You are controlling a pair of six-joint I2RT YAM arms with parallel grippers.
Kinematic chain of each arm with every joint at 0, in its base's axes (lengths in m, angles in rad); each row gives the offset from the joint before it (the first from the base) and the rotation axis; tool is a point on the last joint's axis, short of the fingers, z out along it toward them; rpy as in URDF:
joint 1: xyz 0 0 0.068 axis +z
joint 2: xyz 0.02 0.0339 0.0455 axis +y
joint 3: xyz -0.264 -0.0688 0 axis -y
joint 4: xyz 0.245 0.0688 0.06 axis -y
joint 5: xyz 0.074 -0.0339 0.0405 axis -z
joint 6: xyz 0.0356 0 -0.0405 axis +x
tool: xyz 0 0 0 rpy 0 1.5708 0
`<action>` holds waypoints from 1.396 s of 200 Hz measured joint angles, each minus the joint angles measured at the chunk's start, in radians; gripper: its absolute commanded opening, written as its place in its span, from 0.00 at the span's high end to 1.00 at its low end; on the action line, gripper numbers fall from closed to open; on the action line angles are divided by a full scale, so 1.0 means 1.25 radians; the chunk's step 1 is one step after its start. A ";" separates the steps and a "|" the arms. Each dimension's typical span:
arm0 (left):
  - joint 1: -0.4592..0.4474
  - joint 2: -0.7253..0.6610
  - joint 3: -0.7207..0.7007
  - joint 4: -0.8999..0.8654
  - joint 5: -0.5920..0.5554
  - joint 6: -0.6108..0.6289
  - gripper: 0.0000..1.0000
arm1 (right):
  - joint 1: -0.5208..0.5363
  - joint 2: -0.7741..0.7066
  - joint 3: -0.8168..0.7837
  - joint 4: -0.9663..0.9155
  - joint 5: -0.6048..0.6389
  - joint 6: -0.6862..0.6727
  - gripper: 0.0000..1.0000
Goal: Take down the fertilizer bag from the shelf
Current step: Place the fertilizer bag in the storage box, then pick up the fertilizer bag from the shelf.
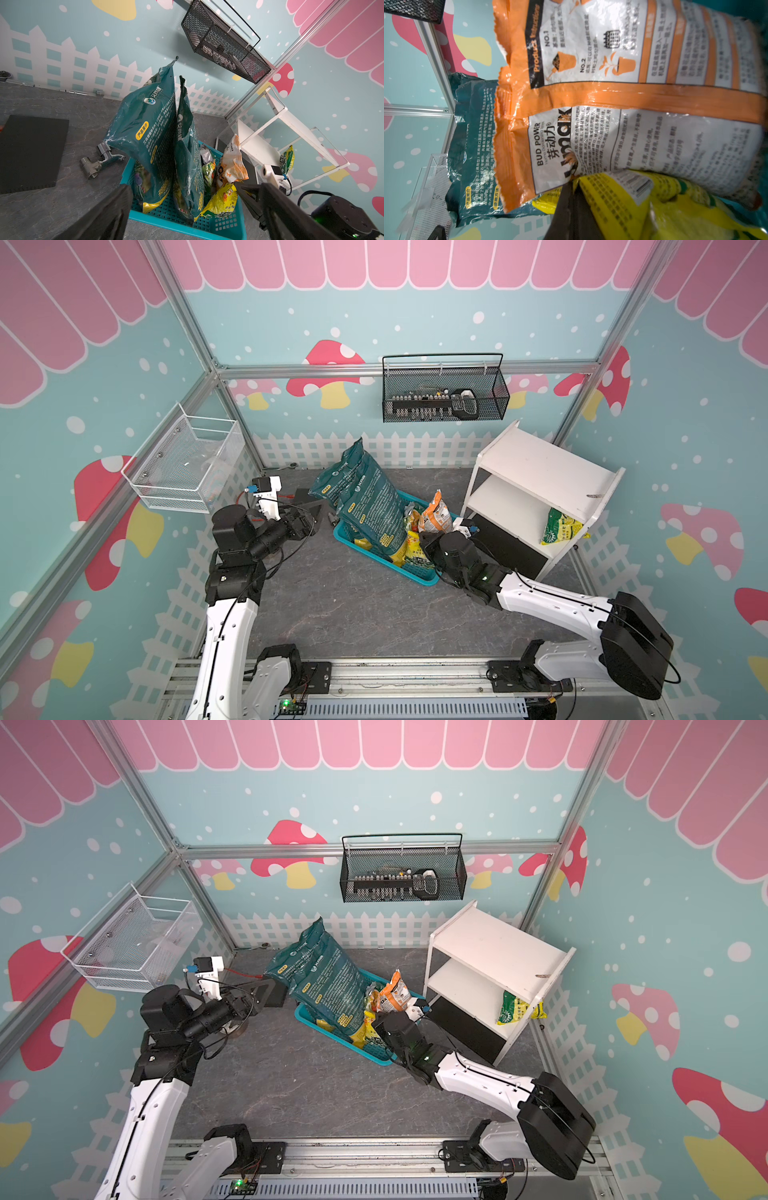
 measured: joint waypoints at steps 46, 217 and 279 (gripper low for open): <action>0.000 0.000 0.000 0.000 0.000 0.000 0.01 | 0.001 0.009 0.001 0.016 0.073 -0.010 0.32; 0.000 0.000 0.000 0.000 0.000 0.000 0.01 | -0.006 -0.051 0.447 -0.610 0.236 -0.546 0.31; -0.005 0.000 0.000 0.000 0.000 0.000 0.01 | -0.078 0.192 0.456 -0.979 0.436 -0.529 0.39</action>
